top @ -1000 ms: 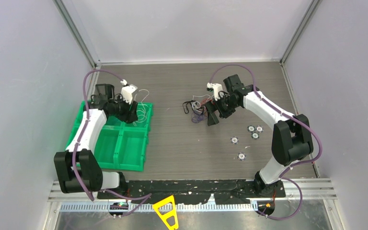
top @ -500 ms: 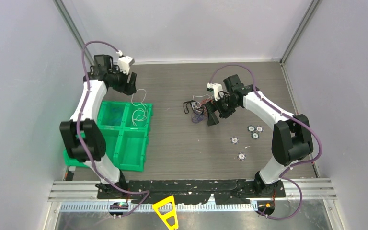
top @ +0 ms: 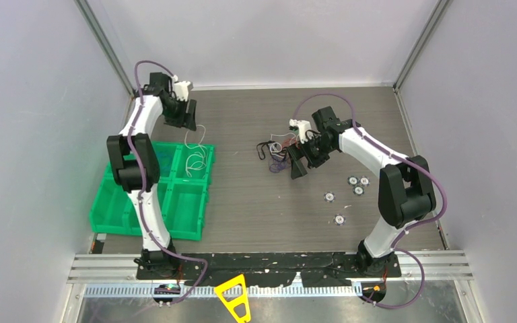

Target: Untangle the cables

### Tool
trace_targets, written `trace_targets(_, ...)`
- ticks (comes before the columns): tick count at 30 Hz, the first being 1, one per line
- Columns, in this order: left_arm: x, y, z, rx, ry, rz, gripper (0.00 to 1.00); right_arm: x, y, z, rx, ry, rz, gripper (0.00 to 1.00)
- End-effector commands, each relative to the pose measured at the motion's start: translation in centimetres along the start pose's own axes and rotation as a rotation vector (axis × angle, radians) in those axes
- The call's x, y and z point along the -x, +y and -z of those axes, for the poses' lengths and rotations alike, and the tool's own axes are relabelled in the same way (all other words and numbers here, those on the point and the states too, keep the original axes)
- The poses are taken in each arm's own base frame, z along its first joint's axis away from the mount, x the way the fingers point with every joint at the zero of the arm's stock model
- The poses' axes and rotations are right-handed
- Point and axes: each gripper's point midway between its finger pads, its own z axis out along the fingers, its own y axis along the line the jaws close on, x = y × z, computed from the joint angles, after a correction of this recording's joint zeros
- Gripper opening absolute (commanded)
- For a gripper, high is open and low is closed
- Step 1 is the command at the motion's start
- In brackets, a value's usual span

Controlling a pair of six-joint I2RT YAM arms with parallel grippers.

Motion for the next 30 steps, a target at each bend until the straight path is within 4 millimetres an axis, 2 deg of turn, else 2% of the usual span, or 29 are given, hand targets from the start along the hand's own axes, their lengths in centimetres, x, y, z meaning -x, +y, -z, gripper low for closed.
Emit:
trace_targets(1,1.3,-1.2,-0.7,-0.054,0.009,0.016,0.62,0.9,-0.1,0.5,0.001,-0.029,0.010,0.95)
trace_targets(9,0.1,-0.9,-2.5,-0.052,0.059,0.054,0.60,1.3,-0.5,0.7,0.000,-0.028,-0.005,0.95)
trace_targets(12,0.1,-1.3,-2.4,-0.074,0.059,0.048,0.45,1.4,-0.5,0.7,0.001,-0.029,-0.007,0.95)
trace_targets(14,0.1,-2.0,-2.0,-0.102,0.048,0.042,0.26,1.4,-0.5,0.8,0.000,-0.030,-0.006,0.95)
trace_targets(17,0.4,-2.8,-0.2,-0.117,0.014,0.017,0.01,1.3,-0.5,0.9,-0.002,-0.031,-0.007,0.95)
trace_targets(20,1.0,-3.6,2.4,-0.107,-0.032,-0.028,0.00,1.3,-0.5,1.3,-0.006,-0.035,-0.007,0.95)
trace_targets(23,0.3,-4.7,5.2,-0.107,-0.059,-0.062,0.00,1.3,-0.4,1.6,-0.006,-0.042,-0.004,0.95)
trace_targets(26,-1.8,-6.1,7.3,-0.123,-0.054,-0.086,0.00,1.3,-0.2,1.8,-0.003,-0.046,-0.003,0.96)
trace_targets(30,-5.7,-7.3,8.5,-0.141,0.009,-0.096,0.00,1.2,0.0,1.9,0.005,-0.049,-0.003,0.96)
